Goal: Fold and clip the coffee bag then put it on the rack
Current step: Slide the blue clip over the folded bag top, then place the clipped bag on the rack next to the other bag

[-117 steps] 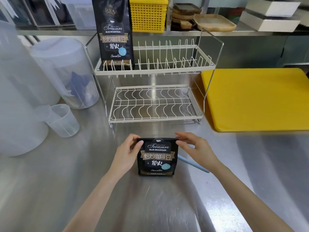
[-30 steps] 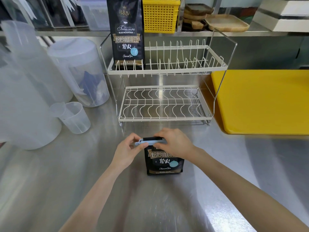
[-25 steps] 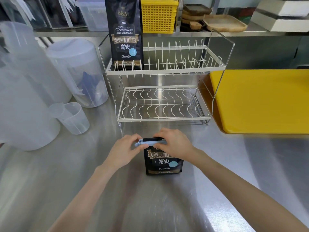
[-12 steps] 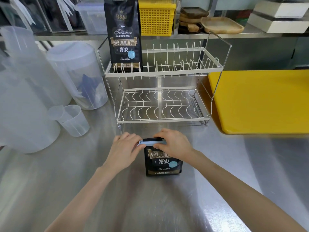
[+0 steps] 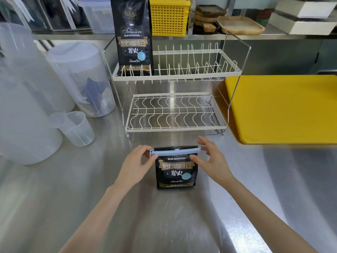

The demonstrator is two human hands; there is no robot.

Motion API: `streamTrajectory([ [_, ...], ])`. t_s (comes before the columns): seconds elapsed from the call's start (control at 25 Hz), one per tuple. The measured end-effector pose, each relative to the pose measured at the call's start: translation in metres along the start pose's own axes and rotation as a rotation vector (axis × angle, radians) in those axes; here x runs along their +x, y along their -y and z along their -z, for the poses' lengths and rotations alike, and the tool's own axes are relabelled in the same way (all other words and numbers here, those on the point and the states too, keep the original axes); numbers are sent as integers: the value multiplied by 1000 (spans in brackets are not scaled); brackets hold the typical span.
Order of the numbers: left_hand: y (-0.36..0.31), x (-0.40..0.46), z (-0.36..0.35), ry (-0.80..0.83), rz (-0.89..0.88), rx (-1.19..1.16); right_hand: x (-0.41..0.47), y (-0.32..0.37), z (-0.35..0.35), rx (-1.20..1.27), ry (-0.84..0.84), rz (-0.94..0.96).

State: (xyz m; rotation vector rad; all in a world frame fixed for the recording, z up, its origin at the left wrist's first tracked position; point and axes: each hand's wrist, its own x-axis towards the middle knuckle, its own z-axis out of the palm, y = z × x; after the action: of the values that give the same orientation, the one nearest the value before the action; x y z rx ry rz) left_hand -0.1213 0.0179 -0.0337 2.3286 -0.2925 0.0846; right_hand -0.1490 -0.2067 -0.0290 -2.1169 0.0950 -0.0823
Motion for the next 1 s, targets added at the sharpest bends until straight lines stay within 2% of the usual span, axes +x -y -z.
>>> streamTrajectory([
  [0.08, -1, -1, -1, -3, 61, -84, -8, -11, -2, 78, -75, -80],
  [0.24, -5, -2, -4, -33, 176, -260, -18, -22, -12, 167, -21, -171],
  [0.32, -9, -2, -7, -71, 243, -353, -17, -24, -18, 181, -54, -204],
  [0.4, -15, -1, -9, -82, 272, -392, -16, -26, -19, 188, -104, -223],
  [0.56, -17, 3, -7, -72, 282, -465, -16, -27, -17, 251, -100, -232],
  [0.68, -11, -7, -12, -96, 373, -565, -17, -27, -21, 275, -101, -243],
  [1.0, -1, -39, -42, -105, 473, -533, -25, -31, -23, 233, -105, -243],
])
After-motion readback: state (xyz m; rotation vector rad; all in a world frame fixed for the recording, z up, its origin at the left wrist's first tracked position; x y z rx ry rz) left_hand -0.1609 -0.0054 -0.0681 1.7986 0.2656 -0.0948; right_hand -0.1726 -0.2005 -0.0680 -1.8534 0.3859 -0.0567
